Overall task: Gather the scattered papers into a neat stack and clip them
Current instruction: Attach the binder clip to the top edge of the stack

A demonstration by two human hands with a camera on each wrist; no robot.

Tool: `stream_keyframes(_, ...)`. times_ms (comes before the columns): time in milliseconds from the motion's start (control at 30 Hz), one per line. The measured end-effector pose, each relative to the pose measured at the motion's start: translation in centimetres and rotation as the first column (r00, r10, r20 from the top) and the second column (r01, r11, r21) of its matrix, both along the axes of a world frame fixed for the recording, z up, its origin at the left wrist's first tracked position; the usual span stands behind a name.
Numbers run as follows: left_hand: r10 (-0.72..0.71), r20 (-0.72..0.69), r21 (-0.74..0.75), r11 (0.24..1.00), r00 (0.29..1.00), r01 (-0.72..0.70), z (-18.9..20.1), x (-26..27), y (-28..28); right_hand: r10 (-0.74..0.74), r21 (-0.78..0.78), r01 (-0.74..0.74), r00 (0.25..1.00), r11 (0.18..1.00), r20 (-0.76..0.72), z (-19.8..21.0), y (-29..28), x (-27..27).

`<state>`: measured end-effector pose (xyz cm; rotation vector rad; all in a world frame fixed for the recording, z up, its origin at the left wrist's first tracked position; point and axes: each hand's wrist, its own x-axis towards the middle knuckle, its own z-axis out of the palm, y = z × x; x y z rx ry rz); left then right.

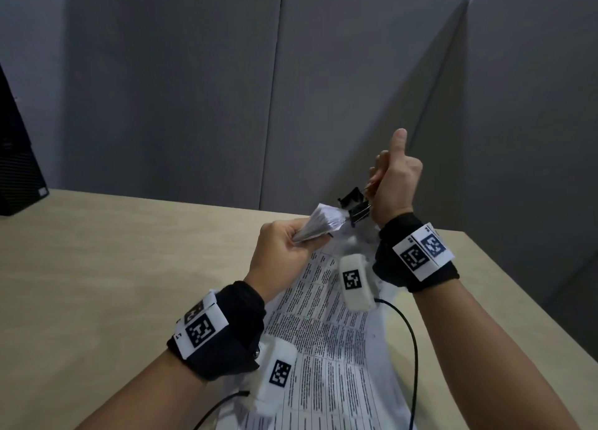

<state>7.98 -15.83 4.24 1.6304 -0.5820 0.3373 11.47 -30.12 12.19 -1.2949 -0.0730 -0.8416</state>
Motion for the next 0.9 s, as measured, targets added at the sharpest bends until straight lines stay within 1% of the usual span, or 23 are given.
stream_keyframes(67, -0.017, -0.049, -0.032, 0.999, 0.999, 0.016, 0.3, 0.3, 0.0, -0.032, -0.060, 0.031, 0.999, 0.998, -0.016, -0.1, 0.0, 0.1)
stream_keyframes(100, -0.028, -0.079, -0.045, 0.999, 0.996, 0.025, 0.4, 0.4, -0.1, -0.046, -0.067, 0.044, 0.999, 0.997, -0.016, -0.1, 0.0, 0.2)
stream_keyframes(200, -0.072, -0.142, -0.074, 0.995, 0.987, 0.062, 0.3, 0.5, 0.0, -0.089, -0.009, 0.089, 0.996, 0.996, -0.031, 0.7, -0.6, 0.4)
stream_keyframes(300, -0.072, -0.147, -0.070, 0.996, 0.987, 0.063, 0.2, 0.6, -0.1, -0.111, 0.073, 0.115, 0.992, 0.991, -0.059, 2.1, -0.9, 0.5)
stream_keyframes(367, -0.057, -0.141, -0.064, 0.997, 0.988, 0.048, 0.1, 0.5, -0.3, -0.113, 0.096, 0.122, 0.989, 0.988, -0.092, 2.6, -0.6, 0.7)
stream_keyframes(533, -0.026, -0.159, -0.079, 0.997, 0.987, 0.013, 0.2, 0.2, -0.5, -0.097, 0.126, 0.115, 0.985, 0.985, -0.142, 1.7, 0.0, 0.9)
stream_keyframes(633, -0.041, -0.201, -0.102, 0.995, 0.979, 0.021, 0.5, -0.1, -0.4, -0.084, 0.195, 0.101, 0.992, 0.976, -0.093, 1.9, -0.1, 0.0)
stream_keyframes(700, -0.075, -0.249, -0.168, 0.985, 0.965, 0.033, 0.8, -0.2, -0.4, -0.084, 0.255, 0.092, 0.996, 0.963, -0.041, 2.0, -0.2, -0.6)
stream_keyframes(767, -0.114, -0.279, -0.231, 0.972, 0.954, 0.048, 1.1, -0.2, -0.4, -0.093, 0.274, 0.089, 0.996, 0.957, -0.001, 1.9, 0.0, -1.0)
stream_keyframes(900, -0.124, -0.261, -0.222, 0.973, 0.957, 0.066, 1.5, -0.2, -0.5, -0.100, 0.307, 0.070, 0.992, 0.949, 0.083, 1.8, 0.6, -1.0)
